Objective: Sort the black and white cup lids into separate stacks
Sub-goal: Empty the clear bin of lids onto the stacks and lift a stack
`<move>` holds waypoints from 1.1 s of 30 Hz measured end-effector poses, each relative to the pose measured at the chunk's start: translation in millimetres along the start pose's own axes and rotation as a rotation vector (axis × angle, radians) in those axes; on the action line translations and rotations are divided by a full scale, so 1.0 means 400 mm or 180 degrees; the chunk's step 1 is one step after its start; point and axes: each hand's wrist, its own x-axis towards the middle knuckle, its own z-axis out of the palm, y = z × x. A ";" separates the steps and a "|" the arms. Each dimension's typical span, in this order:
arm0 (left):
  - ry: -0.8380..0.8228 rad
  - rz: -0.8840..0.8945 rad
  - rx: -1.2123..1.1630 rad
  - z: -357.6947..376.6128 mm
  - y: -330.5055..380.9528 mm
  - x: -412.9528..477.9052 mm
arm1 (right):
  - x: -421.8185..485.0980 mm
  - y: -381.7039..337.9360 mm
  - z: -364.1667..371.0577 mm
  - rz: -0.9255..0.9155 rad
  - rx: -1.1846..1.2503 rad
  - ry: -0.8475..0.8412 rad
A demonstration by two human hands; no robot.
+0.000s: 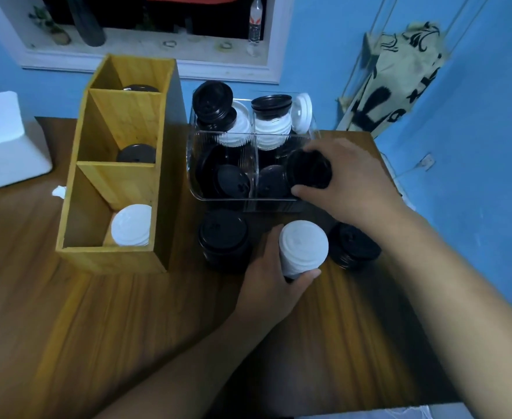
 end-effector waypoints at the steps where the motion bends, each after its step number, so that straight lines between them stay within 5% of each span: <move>1: 0.0017 -0.0002 -0.0015 0.000 0.001 0.000 | -0.059 0.015 -0.017 0.0189 0.0235 0.0036; 5: 0.0062 0.0007 -0.0007 0.001 0.001 -0.002 | -0.286 0.085 -0.014 0.0801 0.0498 -0.0063; 16: -0.0033 -0.0036 0.0009 0.006 0.002 0.002 | -0.499 0.132 0.146 0.1371 -0.0742 -0.0310; 22: 0.0008 -0.0051 0.0004 0.006 0.003 0.000 | -0.525 0.198 0.147 0.0468 0.0352 -0.1060; 29: -0.0008 -0.0049 0.0005 0.008 0.004 0.000 | -0.533 0.196 0.178 0.0853 0.0011 -0.0062; 33: 0.0001 -0.0035 -0.0009 0.005 0.011 0.000 | -0.519 0.168 0.157 0.1305 0.0817 0.0406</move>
